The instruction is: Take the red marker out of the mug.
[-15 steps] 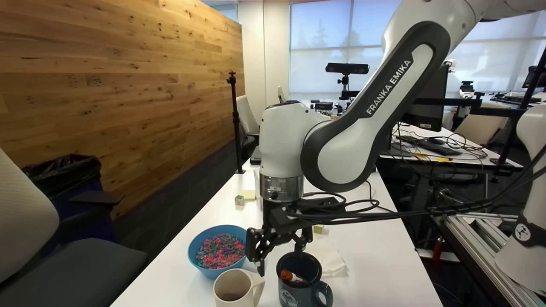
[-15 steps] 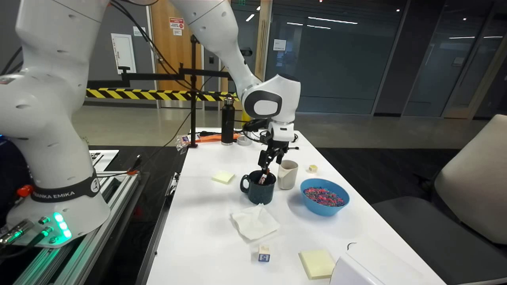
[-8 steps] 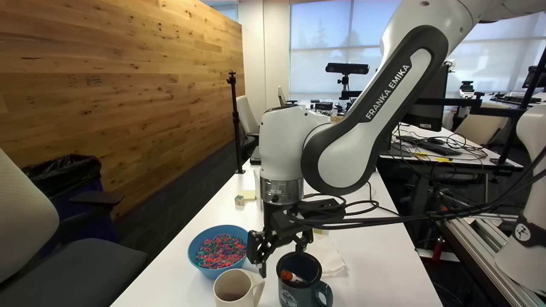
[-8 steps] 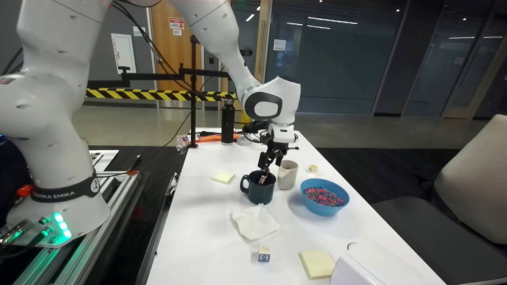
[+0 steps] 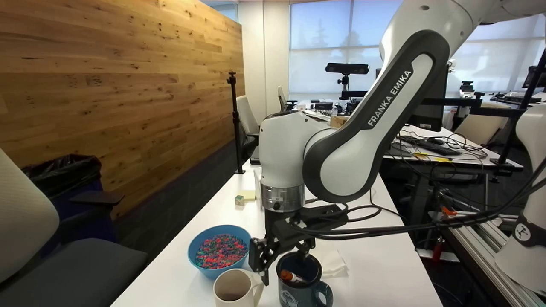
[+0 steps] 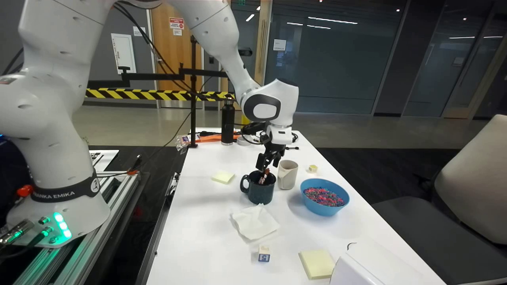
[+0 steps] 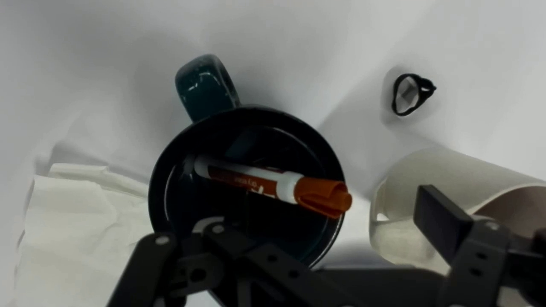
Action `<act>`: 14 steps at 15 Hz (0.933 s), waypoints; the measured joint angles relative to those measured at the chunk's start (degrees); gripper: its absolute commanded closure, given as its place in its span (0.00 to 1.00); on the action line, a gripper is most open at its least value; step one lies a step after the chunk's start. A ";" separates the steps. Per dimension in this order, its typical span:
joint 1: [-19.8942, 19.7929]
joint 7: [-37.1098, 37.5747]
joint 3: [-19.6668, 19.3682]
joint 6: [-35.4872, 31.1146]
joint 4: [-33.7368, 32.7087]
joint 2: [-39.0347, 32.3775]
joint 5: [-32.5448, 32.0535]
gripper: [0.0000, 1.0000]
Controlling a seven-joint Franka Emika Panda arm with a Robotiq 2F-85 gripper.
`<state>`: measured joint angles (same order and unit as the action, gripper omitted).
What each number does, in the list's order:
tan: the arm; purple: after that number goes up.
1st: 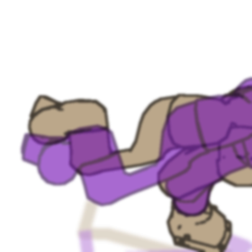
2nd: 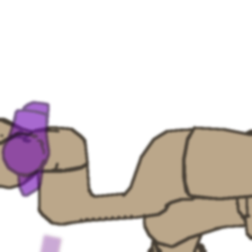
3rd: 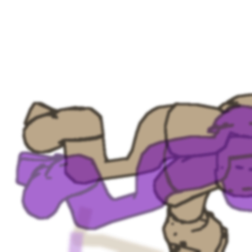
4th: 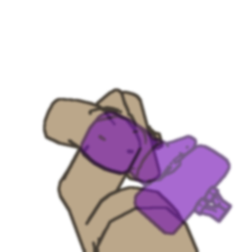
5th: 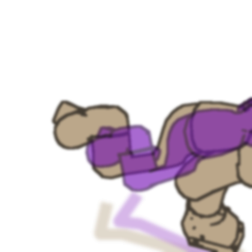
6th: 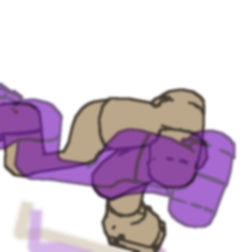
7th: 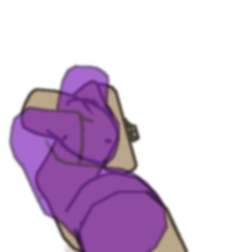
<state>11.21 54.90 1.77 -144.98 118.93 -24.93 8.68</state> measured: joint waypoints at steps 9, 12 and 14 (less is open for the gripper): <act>0.18 -0.07 -0.30 0.00 0.00 -0.20 -0.25 0.00; 0.18 -0.07 -0.53 0.00 0.00 -0.20 -0.63 0.00; 0.20 -0.07 -0.54 0.00 0.00 -0.21 -0.77 0.00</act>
<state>11.41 54.82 1.23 -144.98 118.93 -25.14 7.91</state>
